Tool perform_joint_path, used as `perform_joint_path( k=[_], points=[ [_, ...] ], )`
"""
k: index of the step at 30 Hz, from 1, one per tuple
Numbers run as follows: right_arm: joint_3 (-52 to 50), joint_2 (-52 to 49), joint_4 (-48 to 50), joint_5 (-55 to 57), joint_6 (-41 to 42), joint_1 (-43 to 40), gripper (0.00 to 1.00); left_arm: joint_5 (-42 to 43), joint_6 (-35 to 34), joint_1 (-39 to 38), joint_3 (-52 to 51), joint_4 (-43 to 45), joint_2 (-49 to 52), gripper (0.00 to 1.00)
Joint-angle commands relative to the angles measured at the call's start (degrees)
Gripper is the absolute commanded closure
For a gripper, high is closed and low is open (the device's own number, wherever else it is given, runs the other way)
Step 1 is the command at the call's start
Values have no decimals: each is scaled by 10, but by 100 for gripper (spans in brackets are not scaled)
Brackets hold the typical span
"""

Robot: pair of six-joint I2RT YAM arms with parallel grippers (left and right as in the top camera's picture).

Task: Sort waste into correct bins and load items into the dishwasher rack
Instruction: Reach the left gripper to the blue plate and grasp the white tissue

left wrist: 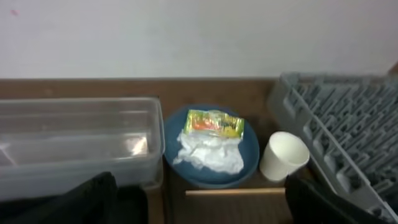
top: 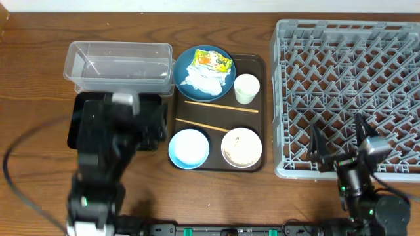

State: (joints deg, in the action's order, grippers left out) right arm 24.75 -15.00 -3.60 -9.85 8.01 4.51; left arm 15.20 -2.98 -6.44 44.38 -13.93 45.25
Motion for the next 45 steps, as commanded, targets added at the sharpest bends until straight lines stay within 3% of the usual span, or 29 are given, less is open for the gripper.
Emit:
perform_joint_path(
  k=[1, 15, 25, 31, 40, 45],
  points=[
    [66, -75, -28, -16, -19, 11, 1, 22, 33, -6, 115, -47, 114, 11],
    [376, -412, -330, -23, -51, 11, 1, 24, 75, -90, 568, -321, 530, 11],
    [388, -512, -388, -23, -51, 11, 1, 82, 49, -99, 579, -289, 609, 11],
    [388, -519, -377, -31, -48, 11, 1, -71, -145, -112, 593, -228, 646, 11],
    [388, -519, -391, -41, -42, 11, 1, -215, -250, -143, 680, -254, 743, 11],
    [388, -519, -408, -41, -42, 11, 1, -236, -301, -158, 680, -261, 802, 12]
  ],
)
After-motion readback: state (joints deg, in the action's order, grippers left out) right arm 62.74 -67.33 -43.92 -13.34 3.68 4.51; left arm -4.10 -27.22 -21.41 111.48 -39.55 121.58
